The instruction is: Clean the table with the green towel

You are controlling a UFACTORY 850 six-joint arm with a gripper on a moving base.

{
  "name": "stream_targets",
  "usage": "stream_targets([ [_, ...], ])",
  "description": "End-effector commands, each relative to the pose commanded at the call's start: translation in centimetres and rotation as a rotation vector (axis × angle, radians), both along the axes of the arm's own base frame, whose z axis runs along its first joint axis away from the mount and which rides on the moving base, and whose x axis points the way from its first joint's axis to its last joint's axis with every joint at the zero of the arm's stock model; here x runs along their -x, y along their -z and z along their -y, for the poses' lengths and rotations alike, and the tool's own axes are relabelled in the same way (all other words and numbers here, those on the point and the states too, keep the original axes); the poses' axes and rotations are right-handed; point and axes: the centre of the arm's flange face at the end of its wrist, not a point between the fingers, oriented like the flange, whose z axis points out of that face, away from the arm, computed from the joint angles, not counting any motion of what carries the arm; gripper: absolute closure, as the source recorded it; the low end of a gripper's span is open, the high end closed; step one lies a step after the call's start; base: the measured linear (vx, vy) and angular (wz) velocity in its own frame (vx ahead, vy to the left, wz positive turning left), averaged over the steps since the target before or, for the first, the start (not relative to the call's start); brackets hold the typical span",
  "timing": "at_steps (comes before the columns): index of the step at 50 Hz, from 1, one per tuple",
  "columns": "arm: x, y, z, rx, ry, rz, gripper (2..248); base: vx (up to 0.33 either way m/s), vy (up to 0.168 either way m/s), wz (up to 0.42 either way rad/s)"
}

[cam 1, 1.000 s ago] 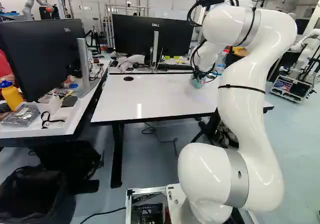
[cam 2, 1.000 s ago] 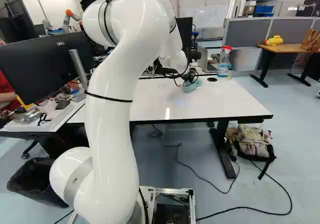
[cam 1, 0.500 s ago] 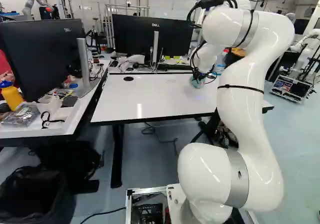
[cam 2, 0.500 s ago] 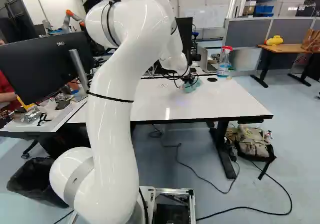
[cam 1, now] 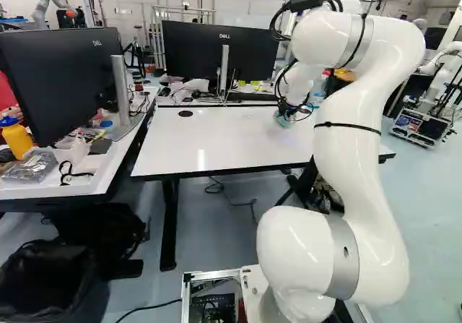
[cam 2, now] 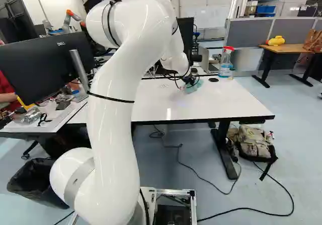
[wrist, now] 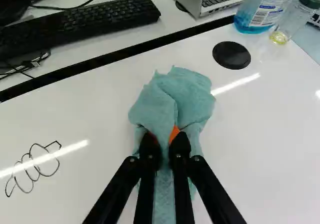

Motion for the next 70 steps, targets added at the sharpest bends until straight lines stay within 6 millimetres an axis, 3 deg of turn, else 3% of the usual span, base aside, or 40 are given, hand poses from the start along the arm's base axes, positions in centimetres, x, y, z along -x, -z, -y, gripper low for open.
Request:
stream_targets([
  [57, -2.0, 0.9, 9.6, 0.023, 0.11, 0.053, 211, 0.0, 0.0, 0.0],
  [70, -3.9, 1.2, 9.5, 0.03, 0.099, 0.07, 211, 0.0, 0.0, 0.0],
])
